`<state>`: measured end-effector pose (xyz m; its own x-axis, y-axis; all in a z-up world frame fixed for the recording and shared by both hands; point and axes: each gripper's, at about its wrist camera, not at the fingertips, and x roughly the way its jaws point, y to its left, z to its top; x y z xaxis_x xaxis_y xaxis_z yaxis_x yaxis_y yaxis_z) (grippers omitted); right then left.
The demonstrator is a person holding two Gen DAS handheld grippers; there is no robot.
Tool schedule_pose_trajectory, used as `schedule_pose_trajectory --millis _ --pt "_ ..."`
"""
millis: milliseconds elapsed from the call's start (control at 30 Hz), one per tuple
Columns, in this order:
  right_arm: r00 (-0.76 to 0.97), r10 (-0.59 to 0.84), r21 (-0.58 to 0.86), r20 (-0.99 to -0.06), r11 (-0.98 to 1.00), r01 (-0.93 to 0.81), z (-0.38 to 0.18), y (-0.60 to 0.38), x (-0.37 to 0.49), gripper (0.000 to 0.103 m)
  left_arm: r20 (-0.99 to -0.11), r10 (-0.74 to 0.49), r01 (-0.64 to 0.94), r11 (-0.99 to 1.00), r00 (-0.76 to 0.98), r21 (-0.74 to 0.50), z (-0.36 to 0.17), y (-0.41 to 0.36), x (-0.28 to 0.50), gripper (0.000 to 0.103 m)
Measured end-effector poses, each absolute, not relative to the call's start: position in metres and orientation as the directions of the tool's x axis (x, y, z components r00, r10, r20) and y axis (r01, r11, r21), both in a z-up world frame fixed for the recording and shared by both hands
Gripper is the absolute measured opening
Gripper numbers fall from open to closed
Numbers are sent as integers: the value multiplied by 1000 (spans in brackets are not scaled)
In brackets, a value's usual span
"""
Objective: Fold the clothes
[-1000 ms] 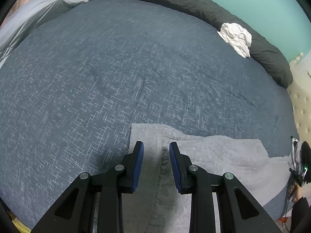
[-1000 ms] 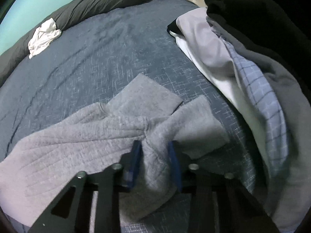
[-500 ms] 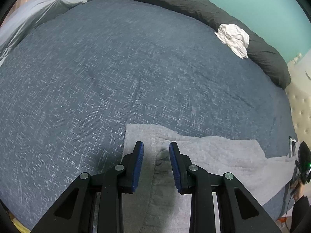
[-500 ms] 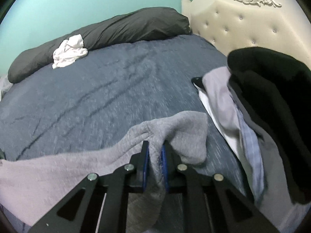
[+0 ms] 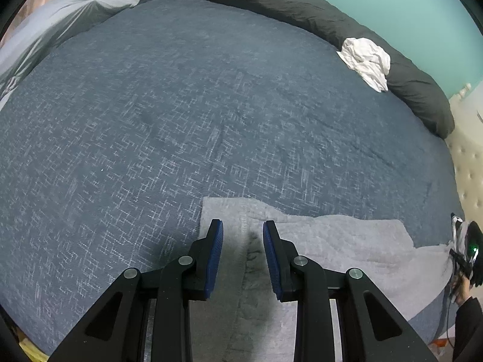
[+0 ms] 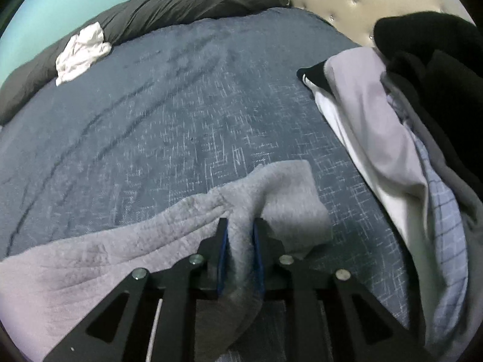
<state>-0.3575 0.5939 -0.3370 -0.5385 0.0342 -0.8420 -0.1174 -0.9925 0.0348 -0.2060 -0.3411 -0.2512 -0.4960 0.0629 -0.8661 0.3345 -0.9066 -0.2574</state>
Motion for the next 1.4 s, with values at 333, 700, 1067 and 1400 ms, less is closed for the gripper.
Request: schedule_pose_trajectory --millis 333,700,1067,1400 --pt "-631 2 171 -776 -962 -213 -308 635 -314 49 -858 81 325 -904 -507 -277 -250 -335 -205 30" --pt "-589 37 219 -807 -908 -358 -338 639 -321 50 -862 70 324 -909 -502 -263 -248 -332 -208 30" --pt "-560 93 178 -823 -895 -410 -348 628 -346 25 -871 50 348 -904 -489 -247 -253 -343 -203 30" --pt "-640 105 155 -761 -929 -337 -292 627 -315 8 -863 60 346 -900 -501 -263 -251 -342 -200 30"
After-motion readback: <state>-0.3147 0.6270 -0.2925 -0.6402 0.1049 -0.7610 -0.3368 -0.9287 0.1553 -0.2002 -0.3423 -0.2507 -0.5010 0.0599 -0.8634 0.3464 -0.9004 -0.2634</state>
